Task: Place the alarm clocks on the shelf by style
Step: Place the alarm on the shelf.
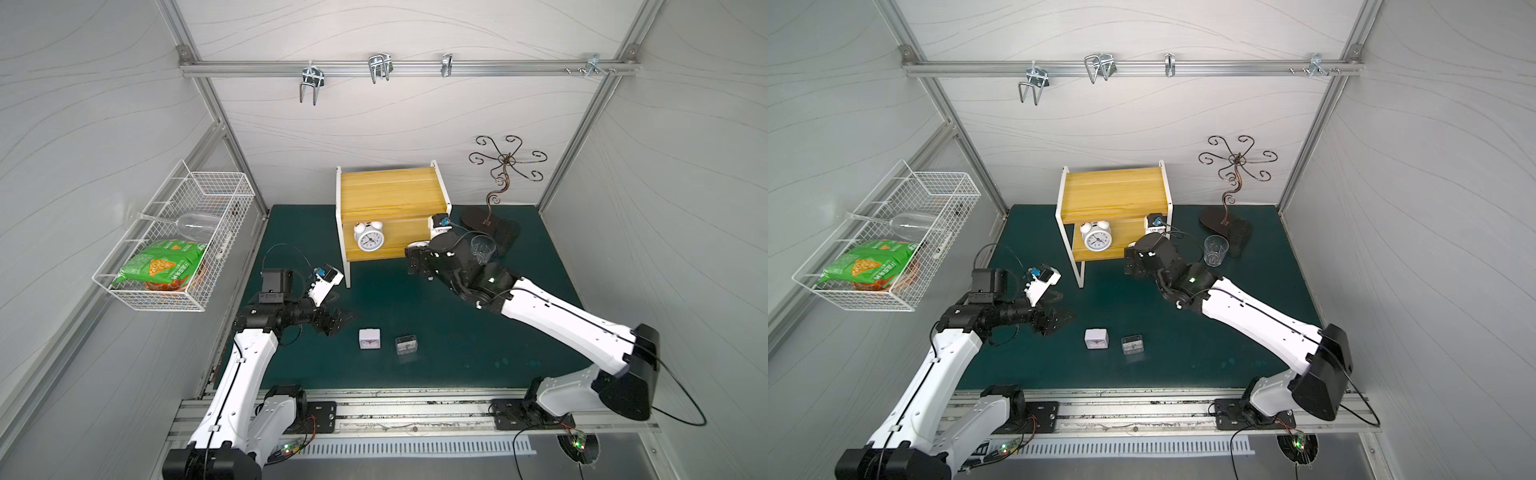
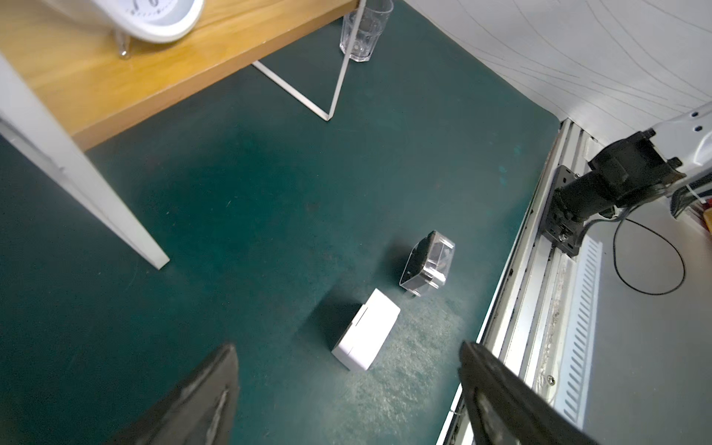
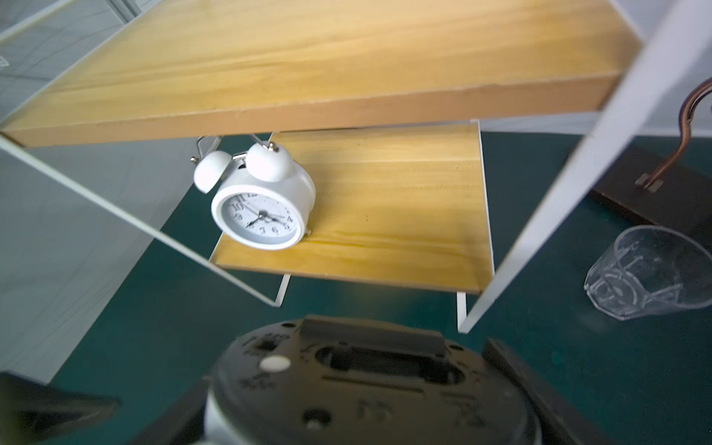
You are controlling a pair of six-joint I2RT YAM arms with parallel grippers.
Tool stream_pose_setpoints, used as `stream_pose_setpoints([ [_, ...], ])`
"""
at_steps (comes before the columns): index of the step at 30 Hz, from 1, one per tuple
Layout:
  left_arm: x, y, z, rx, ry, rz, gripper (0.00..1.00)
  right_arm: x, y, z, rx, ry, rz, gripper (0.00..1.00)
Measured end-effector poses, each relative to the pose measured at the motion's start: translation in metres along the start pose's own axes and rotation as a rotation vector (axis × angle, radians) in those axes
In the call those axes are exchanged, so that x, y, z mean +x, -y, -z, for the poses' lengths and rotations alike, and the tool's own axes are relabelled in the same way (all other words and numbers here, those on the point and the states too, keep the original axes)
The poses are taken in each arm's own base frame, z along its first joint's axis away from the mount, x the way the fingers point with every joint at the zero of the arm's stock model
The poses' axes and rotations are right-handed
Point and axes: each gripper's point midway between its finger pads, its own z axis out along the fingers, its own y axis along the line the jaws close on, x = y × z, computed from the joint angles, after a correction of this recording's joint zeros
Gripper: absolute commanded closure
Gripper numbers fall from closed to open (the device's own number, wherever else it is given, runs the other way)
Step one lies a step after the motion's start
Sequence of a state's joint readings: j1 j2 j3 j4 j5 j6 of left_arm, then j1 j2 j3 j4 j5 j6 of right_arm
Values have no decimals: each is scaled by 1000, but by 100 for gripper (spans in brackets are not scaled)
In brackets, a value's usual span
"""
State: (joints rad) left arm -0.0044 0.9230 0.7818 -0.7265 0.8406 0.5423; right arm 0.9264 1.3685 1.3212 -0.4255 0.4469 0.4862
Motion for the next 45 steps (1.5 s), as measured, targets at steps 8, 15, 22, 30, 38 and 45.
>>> stream_pose_setpoints([
  [8, -6, 9, -16, 50, -16, -41, 9, 48, 7, 13, -130, -297, -42, 23],
  [15, -18, 22, -32, 107, -18, -64, 8, 65, -26, 25, -308, -422, -170, 21],
  [22, -59, 40, -31, 183, 50, -85, 1, 70, -52, 22, -403, -482, -311, 21],
  [30, -63, 63, -44, 271, 22, -107, 8, 76, -81, 23, -479, -524, -364, 22],
  [38, -61, 70, -48, 295, 8, -112, 21, 77, -97, 22, -542, -547, -402, 22],
  [45, -61, 76, -48, 315, 7, -119, 33, 84, -101, 15, -535, -567, -404, 23],
])
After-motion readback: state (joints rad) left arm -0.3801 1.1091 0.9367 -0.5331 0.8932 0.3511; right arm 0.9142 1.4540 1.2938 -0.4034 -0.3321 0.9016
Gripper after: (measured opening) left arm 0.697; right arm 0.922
